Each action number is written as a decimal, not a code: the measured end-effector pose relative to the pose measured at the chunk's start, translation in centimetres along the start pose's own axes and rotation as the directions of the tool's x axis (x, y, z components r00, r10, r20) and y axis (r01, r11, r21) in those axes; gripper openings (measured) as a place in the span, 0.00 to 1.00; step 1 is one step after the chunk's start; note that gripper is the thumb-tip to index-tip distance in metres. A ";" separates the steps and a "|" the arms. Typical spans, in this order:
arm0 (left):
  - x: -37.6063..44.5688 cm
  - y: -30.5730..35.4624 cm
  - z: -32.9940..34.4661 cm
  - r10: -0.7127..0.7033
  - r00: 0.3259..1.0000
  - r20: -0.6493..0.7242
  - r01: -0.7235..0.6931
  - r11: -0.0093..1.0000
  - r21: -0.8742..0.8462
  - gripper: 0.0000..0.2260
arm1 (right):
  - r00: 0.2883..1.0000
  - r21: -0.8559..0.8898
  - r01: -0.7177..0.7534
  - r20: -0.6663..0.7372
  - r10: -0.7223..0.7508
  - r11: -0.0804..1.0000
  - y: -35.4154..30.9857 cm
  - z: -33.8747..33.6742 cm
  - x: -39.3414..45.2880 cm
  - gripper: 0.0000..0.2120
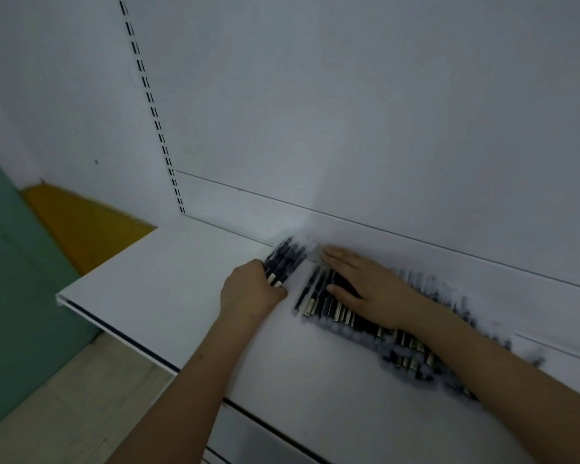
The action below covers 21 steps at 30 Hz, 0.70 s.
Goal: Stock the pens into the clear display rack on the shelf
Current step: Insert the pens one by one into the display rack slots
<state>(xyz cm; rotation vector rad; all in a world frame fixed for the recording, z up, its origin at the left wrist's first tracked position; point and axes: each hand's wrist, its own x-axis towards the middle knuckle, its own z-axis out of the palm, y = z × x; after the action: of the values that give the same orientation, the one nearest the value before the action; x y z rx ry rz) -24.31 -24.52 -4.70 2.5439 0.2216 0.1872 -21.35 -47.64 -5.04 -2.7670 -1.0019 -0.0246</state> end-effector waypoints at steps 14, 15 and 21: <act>-4.9 1.6 -2.3 0.099 0.989 0.112 0.011 0.701 -0.713 0.03 | 0.998 0.037 -0.035 -0.045 0.037 0.999 -1.4 -3.7 -0.6 0.34; -5.3 2.0 -2.3 0.098 0.987 0.126 0.025 0.684 -0.730 0.03 | 0.996 0.053 -0.052 -0.075 0.056 0.997 -1.6 -4.3 -1.1 0.34; -7.2 5.3 0.0 0.186 0.962 0.198 0.035 0.637 -0.770 0.02 | 0.946 0.196 -0.186 -0.229 0.229 0.963 -1.7 -7.4 -6.1 0.32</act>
<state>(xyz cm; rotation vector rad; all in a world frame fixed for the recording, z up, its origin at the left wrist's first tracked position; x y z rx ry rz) -30.72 -30.28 -2.37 1.6764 -0.0748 -0.0320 -26.75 -51.68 2.03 -2.6128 -0.6149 -0.2379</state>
